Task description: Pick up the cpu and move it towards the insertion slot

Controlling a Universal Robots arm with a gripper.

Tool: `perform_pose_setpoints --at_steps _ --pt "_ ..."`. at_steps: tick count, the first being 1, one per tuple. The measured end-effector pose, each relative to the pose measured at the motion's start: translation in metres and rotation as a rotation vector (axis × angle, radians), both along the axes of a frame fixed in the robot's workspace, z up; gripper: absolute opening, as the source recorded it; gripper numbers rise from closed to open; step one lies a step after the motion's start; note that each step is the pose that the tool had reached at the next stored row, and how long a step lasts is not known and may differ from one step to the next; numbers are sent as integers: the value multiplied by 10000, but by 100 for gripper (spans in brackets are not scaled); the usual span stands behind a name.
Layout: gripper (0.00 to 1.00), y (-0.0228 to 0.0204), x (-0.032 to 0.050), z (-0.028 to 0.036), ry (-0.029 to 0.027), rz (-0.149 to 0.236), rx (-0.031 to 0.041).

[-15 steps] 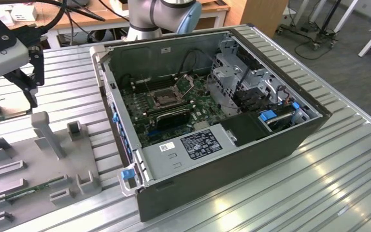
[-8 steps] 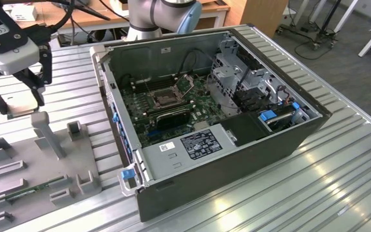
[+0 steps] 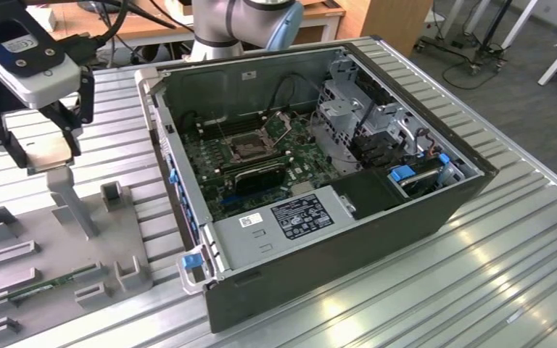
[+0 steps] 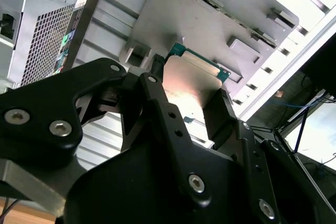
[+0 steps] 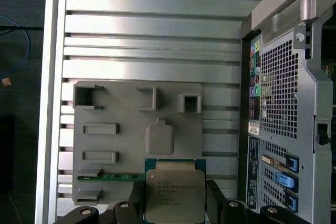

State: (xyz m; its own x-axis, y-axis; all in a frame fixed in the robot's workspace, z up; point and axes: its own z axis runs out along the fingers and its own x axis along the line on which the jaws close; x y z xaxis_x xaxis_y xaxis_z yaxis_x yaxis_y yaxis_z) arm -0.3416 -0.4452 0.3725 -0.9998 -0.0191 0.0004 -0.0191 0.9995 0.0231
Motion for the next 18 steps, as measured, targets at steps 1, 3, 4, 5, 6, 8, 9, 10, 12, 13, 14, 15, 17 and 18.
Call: perform_pose_setpoints --at_steps 1,3,4,5,6,8,9,10,12,13,14,15,17,18 --pt "55 0 19 0 0 0 0" --pt "55 0 57 0 0 -1 0" --pt "55 0 76 0 0 -1 0" --pt "55 0 96 0 0 0 0" --pt "55 0 115 0 0 0 0" --pt "55 0 153 1 1 0 -1" --pt "55 0 172 0 0 0 0" --pt "55 0 190 0 0 0 0" --pt "55 0 226 0 1 0 0" --pt "55 0 244 0 0 0 0" --pt "55 0 262 0 0 -1 0" --pt "55 0 279 0 0 0 -1" --pt "55 0 313 0 0 -1 0" --pt "55 0 330 0 0 0 0"
